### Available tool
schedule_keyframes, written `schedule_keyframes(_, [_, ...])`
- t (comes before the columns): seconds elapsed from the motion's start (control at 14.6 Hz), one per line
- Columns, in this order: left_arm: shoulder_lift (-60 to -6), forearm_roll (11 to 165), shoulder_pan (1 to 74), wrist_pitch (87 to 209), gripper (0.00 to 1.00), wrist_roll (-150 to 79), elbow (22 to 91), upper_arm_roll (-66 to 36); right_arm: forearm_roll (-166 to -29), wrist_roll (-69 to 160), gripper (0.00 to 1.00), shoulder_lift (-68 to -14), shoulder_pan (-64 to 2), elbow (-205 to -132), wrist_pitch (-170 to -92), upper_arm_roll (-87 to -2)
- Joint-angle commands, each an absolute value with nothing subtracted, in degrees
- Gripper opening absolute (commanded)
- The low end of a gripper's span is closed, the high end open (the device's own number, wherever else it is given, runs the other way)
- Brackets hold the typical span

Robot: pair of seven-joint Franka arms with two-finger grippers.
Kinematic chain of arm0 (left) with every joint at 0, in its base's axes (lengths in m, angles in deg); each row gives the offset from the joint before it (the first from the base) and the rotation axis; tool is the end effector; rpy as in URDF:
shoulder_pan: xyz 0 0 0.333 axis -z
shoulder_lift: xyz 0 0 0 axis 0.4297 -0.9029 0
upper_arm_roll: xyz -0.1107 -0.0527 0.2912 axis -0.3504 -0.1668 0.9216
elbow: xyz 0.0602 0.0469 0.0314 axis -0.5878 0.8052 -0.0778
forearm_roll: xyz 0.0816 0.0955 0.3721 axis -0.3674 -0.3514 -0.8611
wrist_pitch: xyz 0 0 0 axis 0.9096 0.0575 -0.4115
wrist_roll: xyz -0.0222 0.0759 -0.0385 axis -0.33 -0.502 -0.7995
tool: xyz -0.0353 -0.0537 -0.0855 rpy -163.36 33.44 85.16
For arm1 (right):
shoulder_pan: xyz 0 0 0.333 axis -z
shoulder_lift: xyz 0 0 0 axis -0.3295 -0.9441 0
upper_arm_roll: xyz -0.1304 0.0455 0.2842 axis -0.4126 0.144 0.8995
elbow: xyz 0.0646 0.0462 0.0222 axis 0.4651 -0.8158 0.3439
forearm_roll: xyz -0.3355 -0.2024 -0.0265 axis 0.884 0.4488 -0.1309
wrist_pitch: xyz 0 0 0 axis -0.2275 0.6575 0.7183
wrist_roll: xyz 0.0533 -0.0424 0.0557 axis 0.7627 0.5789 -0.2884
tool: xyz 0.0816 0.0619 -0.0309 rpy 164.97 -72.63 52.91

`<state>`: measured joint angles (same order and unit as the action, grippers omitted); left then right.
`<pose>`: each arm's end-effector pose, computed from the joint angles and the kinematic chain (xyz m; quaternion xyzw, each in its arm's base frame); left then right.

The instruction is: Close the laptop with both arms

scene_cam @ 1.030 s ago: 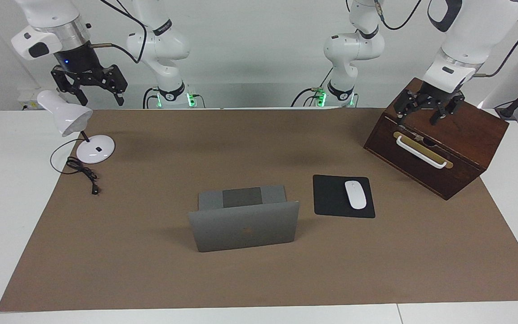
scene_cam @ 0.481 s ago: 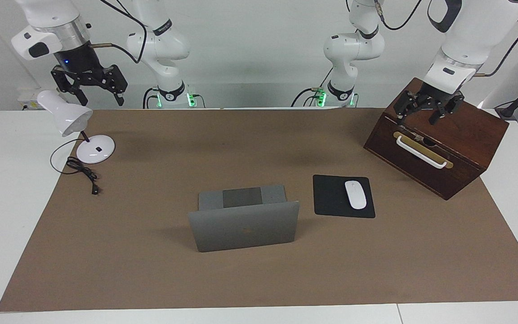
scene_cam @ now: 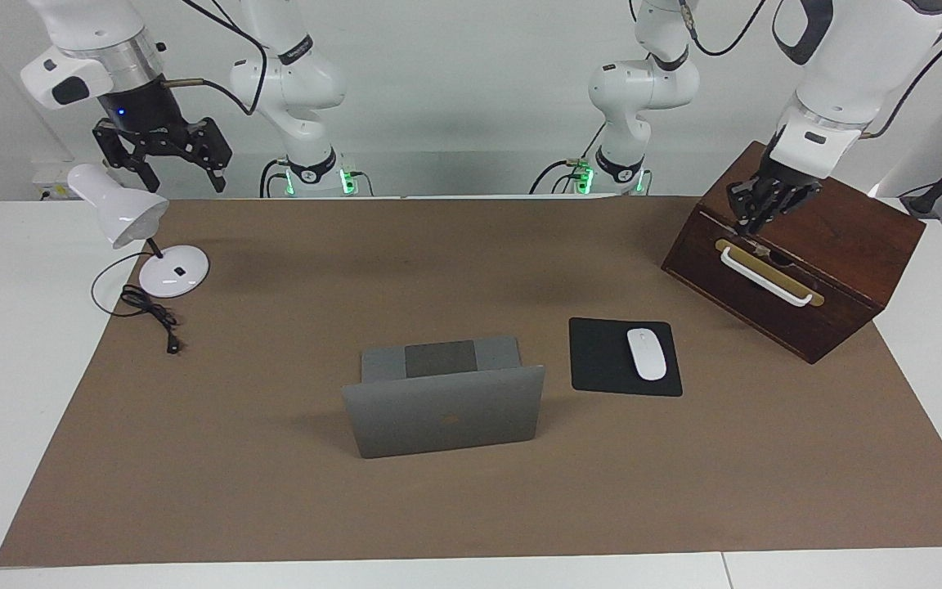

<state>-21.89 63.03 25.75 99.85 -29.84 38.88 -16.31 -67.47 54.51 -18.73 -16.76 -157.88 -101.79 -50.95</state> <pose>0.5473 -0.0491 0.6212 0.9990 0.0437 -0.0031 0.0005 0.5112 -0.0115 0.6672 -0.9994 0.0241 -0.0240 0.0054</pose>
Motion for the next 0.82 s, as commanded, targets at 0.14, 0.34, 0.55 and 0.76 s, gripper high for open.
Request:
schedule_keyframes(0.14, [-19.1, 62.9, 26.1, 100.3, 0.00, -37.4, 43.6, -16.7, -66.5, 55.1, 1.00, -18.0, -16.5, -158.8, -103.0, -50.4])
schedule_keyframes(0.34, [-17.4, 67.3, 26.7, 101.2, 0.00, -46.0, 46.9, -16.8, -66.5, 55.1, 1.00, -18.0, -16.5, -158.8, -103.0, -50.4])
schedule_keyframes(0.55, [-15.9, 75.6, 26.7, 106.2, 0.00, -58.4, 51.2, -16.8, -66.5, 55.1, 0.99, -18.0, -16.6, -158.8, -103.0, -50.4])
schedule_keyframes(0.76, [-13.9, 81.5, 26.8, 112.7, 0.00, -68.7, 55.9, -16.9, -66.5, 55.0, 0.56, -18.0, -16.6, -158.8, -103.1, -50.4])
